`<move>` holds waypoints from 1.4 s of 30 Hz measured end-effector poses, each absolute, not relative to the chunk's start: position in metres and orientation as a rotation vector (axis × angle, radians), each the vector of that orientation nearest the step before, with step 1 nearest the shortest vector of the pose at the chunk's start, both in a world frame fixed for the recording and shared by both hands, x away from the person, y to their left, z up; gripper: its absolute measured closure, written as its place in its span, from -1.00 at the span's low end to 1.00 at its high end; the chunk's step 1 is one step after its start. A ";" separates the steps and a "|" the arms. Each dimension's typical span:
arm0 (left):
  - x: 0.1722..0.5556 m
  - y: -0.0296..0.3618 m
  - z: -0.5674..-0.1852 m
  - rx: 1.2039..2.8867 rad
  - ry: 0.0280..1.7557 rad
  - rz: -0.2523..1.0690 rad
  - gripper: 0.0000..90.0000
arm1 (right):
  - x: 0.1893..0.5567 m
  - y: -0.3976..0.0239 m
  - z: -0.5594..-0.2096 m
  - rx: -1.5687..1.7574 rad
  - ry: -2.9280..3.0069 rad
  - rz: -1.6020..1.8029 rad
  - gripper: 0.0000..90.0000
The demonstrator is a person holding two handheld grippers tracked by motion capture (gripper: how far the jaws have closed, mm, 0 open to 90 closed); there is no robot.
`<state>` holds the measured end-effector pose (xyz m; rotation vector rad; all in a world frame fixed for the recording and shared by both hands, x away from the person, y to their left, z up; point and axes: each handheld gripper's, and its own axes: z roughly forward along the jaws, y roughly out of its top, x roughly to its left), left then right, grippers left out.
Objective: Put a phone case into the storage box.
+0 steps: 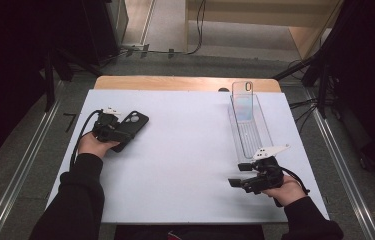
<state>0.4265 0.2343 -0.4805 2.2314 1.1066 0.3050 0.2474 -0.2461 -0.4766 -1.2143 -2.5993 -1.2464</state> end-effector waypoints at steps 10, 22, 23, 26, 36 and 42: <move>0.417 0.227 -0.462 2.195 1.109 0.203 -0.66 | 0.247 -0.248 -0.473 -1.220 -2.591 -1.341 -0.51; 0.398 0.214 -0.443 2.176 1.085 0.102 -0.66 | 0.248 -0.246 -0.468 -1.241 -2.575 -1.341 -0.52; 0.396 0.212 -0.442 2.171 1.083 0.090 -0.66 | 0.248 -0.245 -0.468 -1.241 -2.579 -1.343 -0.52; 0.390 0.205 -0.441 2.178 1.063 0.076 -0.66 | 0.247 -0.245 -0.466 -1.235 -2.591 -1.345 -0.52; 0.367 0.182 -0.439 2.190 1.012 0.029 -0.67 | 0.247 -0.242 -0.461 -1.263 -2.585 -1.351 -0.52; 0.353 0.170 -0.438 2.197 0.980 0.018 -0.67 | 0.249 -0.238 -0.460 -1.302 -2.571 -1.326 -0.52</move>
